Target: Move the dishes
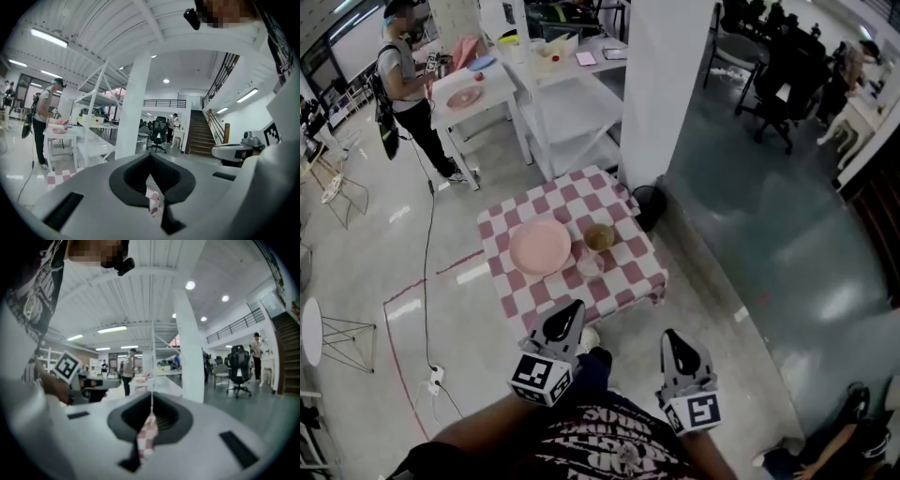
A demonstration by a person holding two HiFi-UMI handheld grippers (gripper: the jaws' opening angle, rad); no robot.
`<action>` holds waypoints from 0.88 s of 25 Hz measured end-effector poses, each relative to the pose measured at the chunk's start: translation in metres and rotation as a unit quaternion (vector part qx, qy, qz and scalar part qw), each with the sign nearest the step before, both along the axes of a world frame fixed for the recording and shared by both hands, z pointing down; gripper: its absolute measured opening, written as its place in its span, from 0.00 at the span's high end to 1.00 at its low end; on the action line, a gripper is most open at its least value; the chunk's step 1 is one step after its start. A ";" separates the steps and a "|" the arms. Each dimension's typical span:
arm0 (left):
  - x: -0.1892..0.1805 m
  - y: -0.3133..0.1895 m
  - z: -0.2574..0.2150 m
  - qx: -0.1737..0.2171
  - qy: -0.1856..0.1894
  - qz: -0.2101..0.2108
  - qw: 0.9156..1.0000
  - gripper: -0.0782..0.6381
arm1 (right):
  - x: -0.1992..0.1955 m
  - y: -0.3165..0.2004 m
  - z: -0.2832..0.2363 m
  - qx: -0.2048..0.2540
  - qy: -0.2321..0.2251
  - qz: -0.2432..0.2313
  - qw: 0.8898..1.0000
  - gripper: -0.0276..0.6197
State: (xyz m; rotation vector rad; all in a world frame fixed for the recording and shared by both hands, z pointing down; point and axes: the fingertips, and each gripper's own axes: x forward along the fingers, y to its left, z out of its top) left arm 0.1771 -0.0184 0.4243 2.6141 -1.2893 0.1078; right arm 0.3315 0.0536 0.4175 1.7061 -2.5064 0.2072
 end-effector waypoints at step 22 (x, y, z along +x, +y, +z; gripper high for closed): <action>-0.046 -0.178 0.280 -0.302 -0.054 -0.082 0.948 0.85 | -0.065 -0.260 0.046 -0.095 0.057 -0.144 0.983 0.90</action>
